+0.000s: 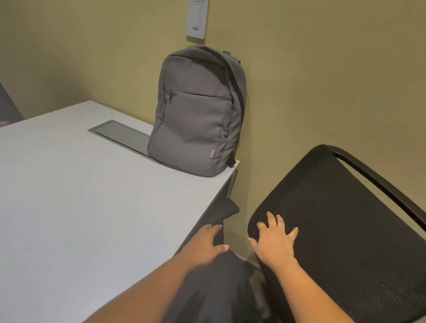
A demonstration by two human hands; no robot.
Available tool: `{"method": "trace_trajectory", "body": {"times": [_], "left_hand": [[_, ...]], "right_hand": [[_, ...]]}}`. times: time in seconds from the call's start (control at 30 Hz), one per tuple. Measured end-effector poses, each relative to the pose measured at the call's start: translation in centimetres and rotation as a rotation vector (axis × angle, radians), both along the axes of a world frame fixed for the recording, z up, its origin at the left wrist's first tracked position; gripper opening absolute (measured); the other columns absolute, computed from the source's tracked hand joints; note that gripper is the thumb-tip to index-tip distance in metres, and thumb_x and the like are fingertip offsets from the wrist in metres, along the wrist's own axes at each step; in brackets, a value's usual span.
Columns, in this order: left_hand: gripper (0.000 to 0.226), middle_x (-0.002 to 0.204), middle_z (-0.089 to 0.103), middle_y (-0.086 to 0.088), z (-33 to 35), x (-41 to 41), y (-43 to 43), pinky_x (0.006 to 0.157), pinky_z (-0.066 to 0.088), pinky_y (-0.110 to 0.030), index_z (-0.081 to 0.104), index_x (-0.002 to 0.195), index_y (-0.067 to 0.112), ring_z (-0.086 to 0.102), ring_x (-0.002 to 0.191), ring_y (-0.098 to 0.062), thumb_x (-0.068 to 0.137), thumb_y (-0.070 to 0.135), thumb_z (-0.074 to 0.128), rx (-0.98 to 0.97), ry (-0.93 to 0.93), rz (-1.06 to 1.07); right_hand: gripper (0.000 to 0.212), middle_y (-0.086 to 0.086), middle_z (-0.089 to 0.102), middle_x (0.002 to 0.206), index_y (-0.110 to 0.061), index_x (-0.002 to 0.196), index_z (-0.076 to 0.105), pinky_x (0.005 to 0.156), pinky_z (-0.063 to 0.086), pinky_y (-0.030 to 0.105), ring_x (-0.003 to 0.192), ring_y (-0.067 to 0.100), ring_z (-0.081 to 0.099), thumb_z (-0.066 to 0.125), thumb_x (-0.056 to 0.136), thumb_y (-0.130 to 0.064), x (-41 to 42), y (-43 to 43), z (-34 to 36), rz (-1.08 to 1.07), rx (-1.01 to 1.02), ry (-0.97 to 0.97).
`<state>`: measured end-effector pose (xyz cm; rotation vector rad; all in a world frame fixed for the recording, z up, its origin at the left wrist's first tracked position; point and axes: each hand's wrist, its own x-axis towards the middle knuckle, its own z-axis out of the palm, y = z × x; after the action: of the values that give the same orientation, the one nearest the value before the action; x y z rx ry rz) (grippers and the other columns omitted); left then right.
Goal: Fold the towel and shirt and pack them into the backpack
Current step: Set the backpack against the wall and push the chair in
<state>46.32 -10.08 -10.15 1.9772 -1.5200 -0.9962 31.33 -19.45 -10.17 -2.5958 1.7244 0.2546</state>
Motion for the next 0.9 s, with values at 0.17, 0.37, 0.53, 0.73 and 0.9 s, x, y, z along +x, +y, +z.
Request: {"method": "trace_trajectory", "body": {"times": [0.17,0.37,0.53,0.73,0.9], "left_hand": [[0.06,0.155,0.019,-0.006,0.8,-3.5,3.8,0.117,0.02,-0.035,0.022,0.147,0.017,0.02,0.143,-0.022,0.094,0.029,0.049,-0.017,0.049,-0.021],[0.059,0.154,0.024,-0.006,2.9,-6.3,4.6,0.116,0.024,-0.037,0.026,0.145,0.016,0.027,0.141,-0.024,0.093,0.028,0.052,-0.056,0.077,0.002],[0.058,0.153,0.026,-0.006,4.6,-8.3,3.0,0.115,0.025,-0.038,0.027,0.145,0.017,0.027,0.141,-0.024,0.093,0.029,0.051,-0.093,0.048,0.026],[0.06,0.152,0.027,-0.008,6.6,-13.9,-1.6,0.113,0.025,-0.036,0.025,0.146,0.015,0.029,0.139,-0.025,0.094,0.032,0.05,-0.138,0.034,0.047],[0.061,0.152,0.028,-0.011,7.9,-20.3,-8.2,0.114,0.027,-0.039,0.026,0.145,0.014,0.03,0.139,-0.026,0.093,0.034,0.05,-0.206,0.09,0.14]], "right_hand": [[0.055,0.006,0.009,0.156,-0.018,0.142,0.033,0.109,0.012,0.063,0.144,0.028,0.004,0.04,0.094,-0.045,-3.5,2.8,1.8,-0.021,-0.012,0.051],[0.058,0.006,0.009,0.156,-0.017,0.142,0.033,0.109,0.012,0.063,0.144,0.028,0.005,0.042,0.093,-0.046,-6.4,2.4,5.4,-0.018,-0.053,0.116],[0.056,0.006,0.011,0.156,-0.018,0.141,0.035,0.109,0.013,0.063,0.144,0.029,0.007,0.045,0.093,-0.045,-8.2,0.1,9.2,0.033,-0.117,0.122],[0.055,0.004,0.012,0.156,-0.022,0.139,0.039,0.108,0.015,0.063,0.143,0.027,0.01,0.049,0.09,-0.045,-11.3,-5.3,13.1,0.186,-0.138,0.202],[0.053,-0.004,0.013,0.156,-0.03,0.136,0.043,0.108,0.022,0.058,0.144,0.023,0.01,0.052,0.088,-0.05,-15.2,-11.6,15.1,0.403,-0.091,0.246]]}}
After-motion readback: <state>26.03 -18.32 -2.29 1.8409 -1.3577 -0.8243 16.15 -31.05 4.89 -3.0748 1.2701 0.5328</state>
